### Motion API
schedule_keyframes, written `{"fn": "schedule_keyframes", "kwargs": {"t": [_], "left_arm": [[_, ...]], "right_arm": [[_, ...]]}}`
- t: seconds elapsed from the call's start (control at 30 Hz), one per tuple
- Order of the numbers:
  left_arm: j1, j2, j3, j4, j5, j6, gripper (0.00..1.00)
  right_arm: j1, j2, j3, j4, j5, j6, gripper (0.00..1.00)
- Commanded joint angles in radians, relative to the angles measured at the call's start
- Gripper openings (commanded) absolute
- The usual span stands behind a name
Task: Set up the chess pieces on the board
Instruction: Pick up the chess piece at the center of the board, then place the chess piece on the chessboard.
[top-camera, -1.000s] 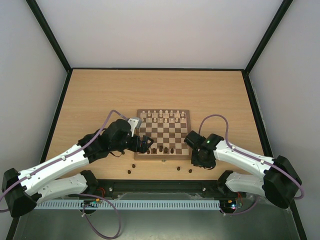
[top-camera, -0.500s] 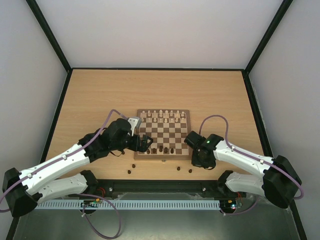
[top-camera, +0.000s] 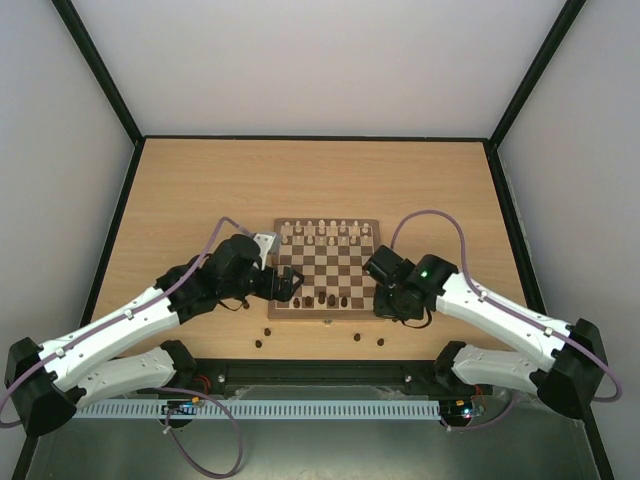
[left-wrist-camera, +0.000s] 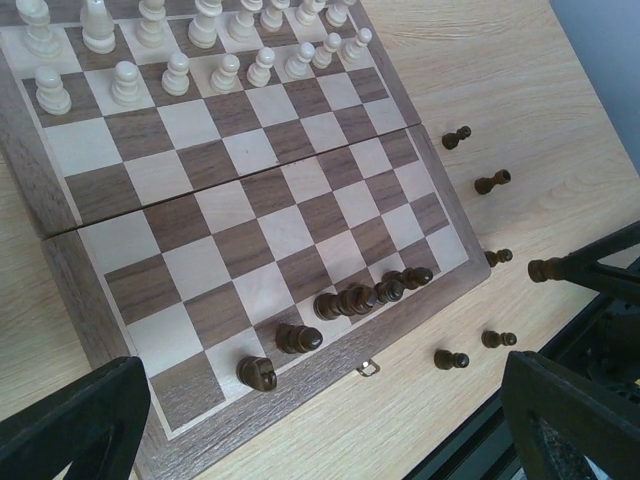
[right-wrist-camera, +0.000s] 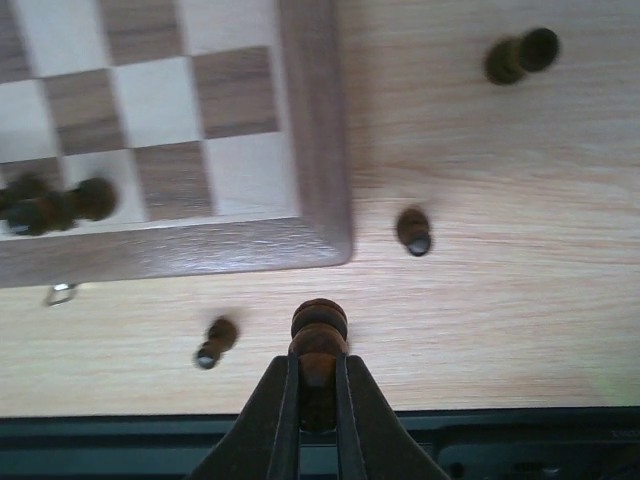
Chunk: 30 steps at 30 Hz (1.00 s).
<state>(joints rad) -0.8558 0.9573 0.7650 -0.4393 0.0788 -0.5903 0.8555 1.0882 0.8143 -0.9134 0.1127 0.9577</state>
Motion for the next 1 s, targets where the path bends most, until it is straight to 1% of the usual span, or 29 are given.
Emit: {"fn": "schedule_keyframes", "kwargs": {"t": [0.0,0.27,0.47,0.67,0.97], "left_arm": [[0.017,-0.006,-0.006,-0.006,0.006,0.015,0.99],[0.044,-0.035,-0.008,-0.033,-0.008,0.01,0.99],[0.052,-0.061,-0.005,-0.055,-0.017,0.003,0.99],[0.054,-0.075,-0.006,-0.065,-0.024,-0.002,0.99],[0.054,-0.077,-0.007,-0.062,-0.025,-0.003,0.99]], "right_arm": [[0.051,0.057,0.1,-0.064,0.007,0.012,0.01],[0.063,0.242,0.232,0.007,0.021,-0.079,0.01],[0.057,0.371,0.289,0.043,0.027,-0.126,0.02],[0.036,0.432,0.286,0.073,0.021,-0.158,0.02],[0.019,0.456,0.246,0.111,0.008,-0.173,0.01]]}}
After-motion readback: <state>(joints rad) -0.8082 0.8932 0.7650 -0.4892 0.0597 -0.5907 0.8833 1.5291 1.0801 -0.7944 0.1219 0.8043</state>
